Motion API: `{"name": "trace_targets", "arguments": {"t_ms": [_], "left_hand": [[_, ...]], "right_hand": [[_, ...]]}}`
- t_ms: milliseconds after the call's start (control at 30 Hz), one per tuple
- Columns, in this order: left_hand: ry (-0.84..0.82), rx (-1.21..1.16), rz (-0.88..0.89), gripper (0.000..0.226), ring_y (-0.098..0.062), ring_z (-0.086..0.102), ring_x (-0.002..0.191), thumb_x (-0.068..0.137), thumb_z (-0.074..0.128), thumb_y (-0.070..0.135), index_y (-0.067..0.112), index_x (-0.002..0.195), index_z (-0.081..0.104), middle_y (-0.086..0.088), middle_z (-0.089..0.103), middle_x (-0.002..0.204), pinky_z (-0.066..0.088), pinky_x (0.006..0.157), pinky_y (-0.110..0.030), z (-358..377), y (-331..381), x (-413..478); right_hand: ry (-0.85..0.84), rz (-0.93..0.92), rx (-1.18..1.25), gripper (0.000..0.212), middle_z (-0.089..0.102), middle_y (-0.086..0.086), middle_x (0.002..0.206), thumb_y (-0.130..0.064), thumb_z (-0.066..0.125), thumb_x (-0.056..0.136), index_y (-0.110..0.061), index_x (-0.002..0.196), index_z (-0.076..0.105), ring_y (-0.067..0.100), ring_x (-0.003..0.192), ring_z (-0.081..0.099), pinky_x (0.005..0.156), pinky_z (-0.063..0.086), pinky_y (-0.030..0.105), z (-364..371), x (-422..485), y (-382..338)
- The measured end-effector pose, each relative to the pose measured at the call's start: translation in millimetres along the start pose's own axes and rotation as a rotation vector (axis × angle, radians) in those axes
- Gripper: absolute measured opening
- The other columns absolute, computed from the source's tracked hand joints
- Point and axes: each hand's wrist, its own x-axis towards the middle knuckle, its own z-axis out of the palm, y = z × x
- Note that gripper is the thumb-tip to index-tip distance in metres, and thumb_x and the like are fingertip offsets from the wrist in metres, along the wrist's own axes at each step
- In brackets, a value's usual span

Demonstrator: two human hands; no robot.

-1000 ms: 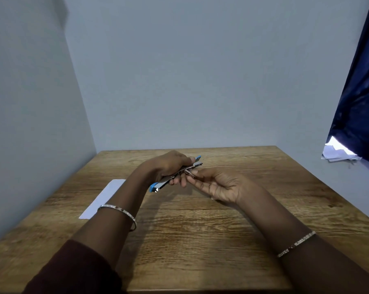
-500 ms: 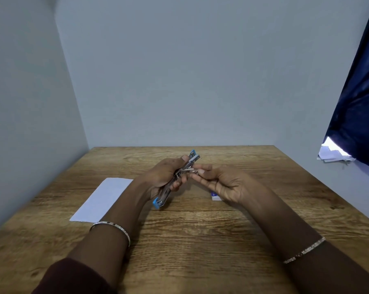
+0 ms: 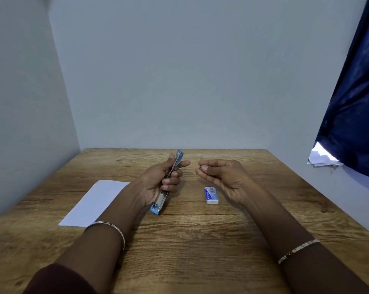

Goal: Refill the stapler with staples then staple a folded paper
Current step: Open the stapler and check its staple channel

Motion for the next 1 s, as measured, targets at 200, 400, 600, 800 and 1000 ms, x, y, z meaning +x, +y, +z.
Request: {"name": "trace_targets", "arguments": {"t_ms": [200, 400, 600, 800, 1000], "left_hand": [[0.015, -0.057, -0.030, 0.036, -0.005, 0.030, 0.025, 0.104, 0.045, 0.037, 0.004, 0.101, 0.060, 0.002, 0.036, 0.048, 0.024, 0.024, -0.013, 0.9, 1.3, 0.5], [0.025, -0.064, -0.043, 0.031, -0.005, 0.030, 0.025, 0.104, 0.045, 0.028, 0.005, 0.088, 0.059, 0.001, 0.036, 0.048, 0.023, 0.025, -0.013, 3.0, 1.8, -1.6], [0.062, -0.059, -0.031, 0.025, -0.006, 0.030, 0.028, 0.102, 0.041, 0.018, 0.008, 0.083, 0.054, 0.001, 0.036, 0.050, 0.024, 0.026, -0.014, 3.8, -0.2, 0.2], [0.185, 0.013, -0.025, 0.033, -0.011, 0.045, 0.040, 0.106, 0.041, 0.025, 0.009, 0.081, 0.056, -0.004, 0.046, 0.060, 0.044, 0.037, -0.018, 9.2, -3.8, 3.9], [0.278, 0.232, 0.000, 0.037, -0.015, 0.052, 0.055, 0.108, 0.042, 0.026, 0.001, 0.092, 0.065, -0.007, 0.054, 0.067, 0.058, 0.049, -0.027, 11.4, -4.6, 4.9]], "right_hand": [[0.049, -0.084, -0.164, 0.017, 0.075, 0.028, 0.098, 0.018, 0.071, 0.081, 0.011, 0.096, 0.073, 0.034, 0.090, 0.077, 0.075, 0.064, 0.029, -6.2, 4.0, 3.4], [0.172, -0.449, -1.040, 0.012, 0.076, 0.004, 0.074, -0.006, 0.086, 0.076, -0.010, 0.086, 0.080, 0.003, 0.063, 0.069, 0.065, 0.053, 0.014, -12.2, 10.6, 2.9], [0.142, -0.355, -1.197, 0.013, 0.072, -0.002, 0.066, -0.010, 0.088, 0.075, -0.013, 0.085, 0.080, 0.006, 0.065, 0.067, 0.069, 0.050, 0.020, -23.1, 14.1, 3.6], [0.174, -0.273, -1.154, 0.015, 0.068, -0.008, 0.065, -0.008, 0.088, 0.073, -0.011, 0.086, 0.080, 0.000, 0.062, 0.061, 0.070, 0.049, 0.020, -28.9, 18.0, 2.1], [0.196, -0.130, -1.038, 0.016, 0.068, -0.007, 0.066, -0.009, 0.090, 0.070, -0.010, 0.083, 0.081, 0.008, 0.074, 0.062, 0.073, 0.046, 0.023, -36.8, 22.9, -0.1]]}}
